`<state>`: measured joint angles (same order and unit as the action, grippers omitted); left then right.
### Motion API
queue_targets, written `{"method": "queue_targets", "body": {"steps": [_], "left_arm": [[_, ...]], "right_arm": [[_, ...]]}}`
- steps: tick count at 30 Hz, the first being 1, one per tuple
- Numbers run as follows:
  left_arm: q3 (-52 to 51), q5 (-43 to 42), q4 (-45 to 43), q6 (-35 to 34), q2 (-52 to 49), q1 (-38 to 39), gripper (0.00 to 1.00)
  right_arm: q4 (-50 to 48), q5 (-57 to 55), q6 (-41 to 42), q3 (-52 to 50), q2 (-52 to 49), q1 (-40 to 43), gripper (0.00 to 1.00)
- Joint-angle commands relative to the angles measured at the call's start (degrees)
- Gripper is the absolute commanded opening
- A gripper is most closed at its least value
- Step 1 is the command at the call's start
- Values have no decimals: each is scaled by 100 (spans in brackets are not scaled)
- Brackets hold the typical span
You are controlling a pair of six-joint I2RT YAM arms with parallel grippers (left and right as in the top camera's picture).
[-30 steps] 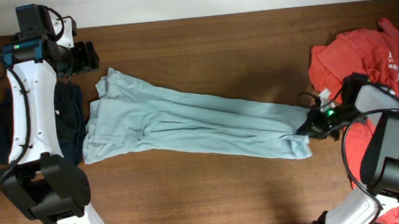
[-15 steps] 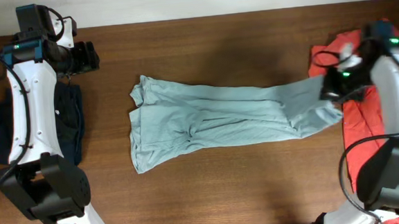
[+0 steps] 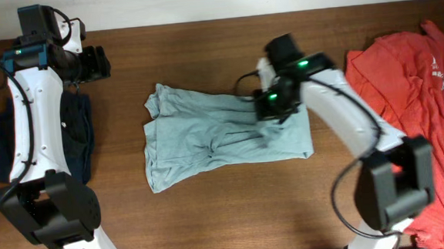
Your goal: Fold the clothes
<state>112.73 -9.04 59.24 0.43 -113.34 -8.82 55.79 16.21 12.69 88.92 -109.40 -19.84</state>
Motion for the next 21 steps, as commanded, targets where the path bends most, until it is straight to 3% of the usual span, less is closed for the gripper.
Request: {"method": "queue_targets", "body": {"steps": [1,2,4,5,8,16,21], "left_arm": [[63,-63,4,111,98,-35,74],[63,-63,2,111,98,-35,74],[63,-63,4,111,98,-35,74],[63,-63,2,111,98,-35,74],[63,-63,4,111,98,-35,74],[63,-63,146,114,98,-35,78],[50,-66,752,111,72,-35,80]], "right_arm": [[-308,361,201,-55,-289,-448,5],[-529,380,203,-55,-326,-612,4],[-769,398,199,-55,-326,-763,15],[-962,455,197,-52,-326,-874,39],[-1110,544,109,-52,-323,-955,59],[-684,584,111,-50,-216,-407,62],[-7,566,111,-50,-216,332,63]]}}
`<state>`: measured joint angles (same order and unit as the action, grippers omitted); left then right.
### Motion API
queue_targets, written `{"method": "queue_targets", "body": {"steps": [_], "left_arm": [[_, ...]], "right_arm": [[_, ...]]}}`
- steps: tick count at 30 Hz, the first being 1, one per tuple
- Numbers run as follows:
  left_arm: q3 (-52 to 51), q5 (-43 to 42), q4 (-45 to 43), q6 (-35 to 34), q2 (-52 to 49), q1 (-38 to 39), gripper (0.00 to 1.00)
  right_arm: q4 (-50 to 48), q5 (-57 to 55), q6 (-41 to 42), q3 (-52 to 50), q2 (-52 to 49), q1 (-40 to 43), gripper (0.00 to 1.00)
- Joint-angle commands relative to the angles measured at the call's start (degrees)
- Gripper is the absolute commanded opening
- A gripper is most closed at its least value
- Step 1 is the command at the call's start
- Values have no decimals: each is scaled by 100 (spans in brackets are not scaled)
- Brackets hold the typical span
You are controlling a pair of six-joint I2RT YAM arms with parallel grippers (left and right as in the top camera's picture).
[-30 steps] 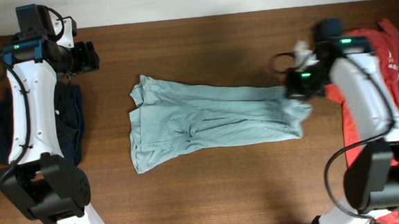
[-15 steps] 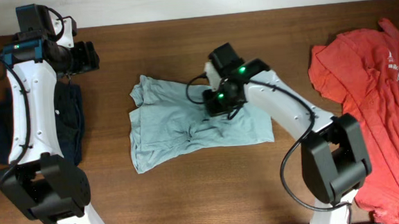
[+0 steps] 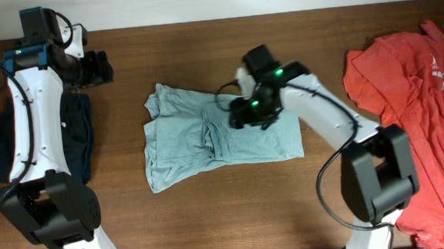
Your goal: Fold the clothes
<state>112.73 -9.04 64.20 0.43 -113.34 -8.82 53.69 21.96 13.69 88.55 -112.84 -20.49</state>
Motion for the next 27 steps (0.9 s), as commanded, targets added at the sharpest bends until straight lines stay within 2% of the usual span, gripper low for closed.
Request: {"method": "queue_targets", "body": {"steps": [1,7,14,22,27], "left_arm": [[2,-79,387,109,63,-35,80],[-1071,-1049,291,111,57,-13,83],[-3034,-1672,-1198,105,55,280,82],[-3709,-1591,-2072,83,55,732,83],[-3906,-518,-2133,-87,52,964,83]], "right_arm": [[341,-7,9,-13,127,612,64],[881,-4,-192,-13,127,1499,64],[1419,-7,-782,-15,127,2072,65],[1620,-7,-944,-15,127,2210,64],[1622,-7,-946,-15,127,2208,64]]}}
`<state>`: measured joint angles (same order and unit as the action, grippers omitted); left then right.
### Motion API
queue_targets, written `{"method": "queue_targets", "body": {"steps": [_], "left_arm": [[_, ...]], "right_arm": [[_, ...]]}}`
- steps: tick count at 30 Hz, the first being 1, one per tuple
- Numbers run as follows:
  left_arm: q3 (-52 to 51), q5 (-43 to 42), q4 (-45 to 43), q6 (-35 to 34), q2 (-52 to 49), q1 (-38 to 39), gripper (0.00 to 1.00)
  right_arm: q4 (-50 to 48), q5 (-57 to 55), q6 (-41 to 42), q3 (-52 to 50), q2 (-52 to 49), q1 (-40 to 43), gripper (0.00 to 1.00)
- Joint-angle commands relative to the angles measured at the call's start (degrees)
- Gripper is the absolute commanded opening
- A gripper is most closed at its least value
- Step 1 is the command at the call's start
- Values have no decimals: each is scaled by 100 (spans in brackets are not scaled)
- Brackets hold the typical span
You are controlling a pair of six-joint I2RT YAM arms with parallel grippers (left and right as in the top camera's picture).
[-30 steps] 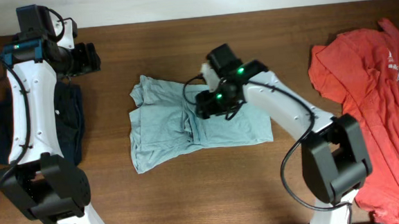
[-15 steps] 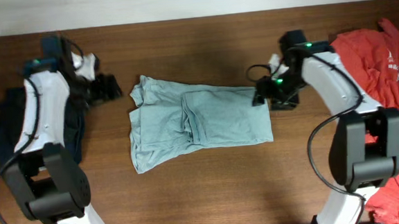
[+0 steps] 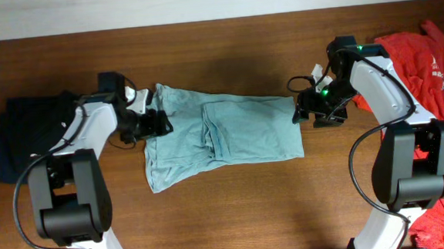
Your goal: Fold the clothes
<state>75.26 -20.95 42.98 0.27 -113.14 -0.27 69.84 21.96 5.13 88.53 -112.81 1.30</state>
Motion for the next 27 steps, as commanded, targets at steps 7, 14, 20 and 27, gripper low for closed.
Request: {"method": "queue_targets", "body": {"steps": [7,14,20,27], "left_arm": [[-529,763,-363,-114,33,131,83],[-796,-896,-796,-109,33,214,66],[-793,-1252,-763,-114,37,310,1],[-522,-1115,-295,-328,680,-533,1]], "right_arm": [[4,-7,-92,-13,125,28,64],[9,-7,-90,-13,125,28,64],[116,-9,-109,-13,125,28,64],[197,-9,-195,-13,125,28,63]]}}
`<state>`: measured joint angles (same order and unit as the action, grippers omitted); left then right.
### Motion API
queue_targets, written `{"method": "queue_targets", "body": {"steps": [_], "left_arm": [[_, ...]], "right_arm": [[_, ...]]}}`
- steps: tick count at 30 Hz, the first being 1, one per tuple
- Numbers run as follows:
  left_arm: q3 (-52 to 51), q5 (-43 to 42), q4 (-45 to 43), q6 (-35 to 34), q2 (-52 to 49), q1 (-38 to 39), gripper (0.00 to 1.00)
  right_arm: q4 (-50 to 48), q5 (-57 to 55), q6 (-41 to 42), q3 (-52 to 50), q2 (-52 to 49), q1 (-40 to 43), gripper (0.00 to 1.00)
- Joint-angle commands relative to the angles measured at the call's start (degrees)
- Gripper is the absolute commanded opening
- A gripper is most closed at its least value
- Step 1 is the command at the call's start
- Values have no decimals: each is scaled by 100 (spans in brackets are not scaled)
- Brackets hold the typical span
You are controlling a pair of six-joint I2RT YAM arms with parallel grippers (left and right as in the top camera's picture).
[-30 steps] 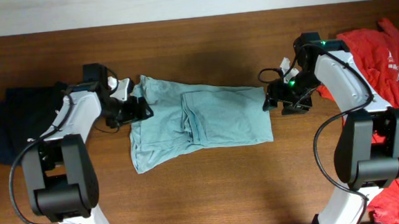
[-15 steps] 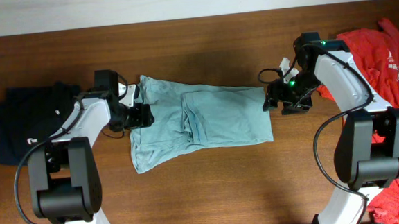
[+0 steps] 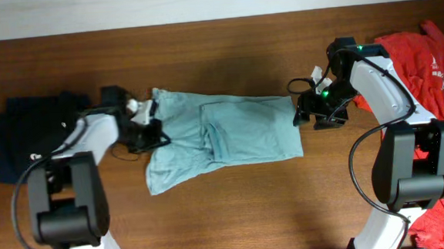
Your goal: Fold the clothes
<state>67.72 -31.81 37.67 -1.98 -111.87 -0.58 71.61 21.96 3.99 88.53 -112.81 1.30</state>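
Observation:
A light teal garment (image 3: 238, 135) lies spread across the middle of the table, with a folded ridge running down its centre. My left gripper (image 3: 153, 134) rests at the garment's left edge, its fingers over the cloth. My right gripper (image 3: 301, 112) sits at the right edge, touching the upper right corner. The overhead view does not show how either pair of jaws stands.
A heap of red clothes (image 3: 423, 66) covers the table's right end, under and behind the right arm. A dark navy garment (image 3: 26, 136) lies at the far left. Bare wooden table (image 3: 235, 216) runs along the front.
My left gripper has shifted a little toward the front along the teal garment's left edge, and the cloth there looks slightly bunched. The right arm has not moved.
First my right gripper was on the teal garment's right part and my left was raised at the far left over the navy cloth. Then the right gripper stood near the middle with a ridge formed. Later both grippers were at the garment's opposite edges, where they stay.

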Motion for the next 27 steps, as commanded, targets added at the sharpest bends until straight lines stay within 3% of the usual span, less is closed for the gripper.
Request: {"method": "queue_targets", "body": {"steps": [1,9,13,17,21,23,27], "left_arm": [[417,151,474,-96,824,-748,0],[1574,531,1456,356,1646,-973,0],[1926,857,1733,374,1661,-365,0],[1921,1895,1836,369,1497,848,1],[1921,2398,1849,328,1119,1840,13],[1921,2889,1845,260,826,2304,35],[2000,3716,1864,-44,811,2465,50]], "right_arm": [[20,-9,-81,-13,125,28,63],[20,-9,-79,-13,125,28,63],[20,-9,-79,-13,125,28,63],[22,-7,-79,-13,125,28,63],[37,-7,-79,-13,125,28,63],[63,-7,-79,-13,125,28,63],[109,-7,-81,-13,125,28,64]]}}
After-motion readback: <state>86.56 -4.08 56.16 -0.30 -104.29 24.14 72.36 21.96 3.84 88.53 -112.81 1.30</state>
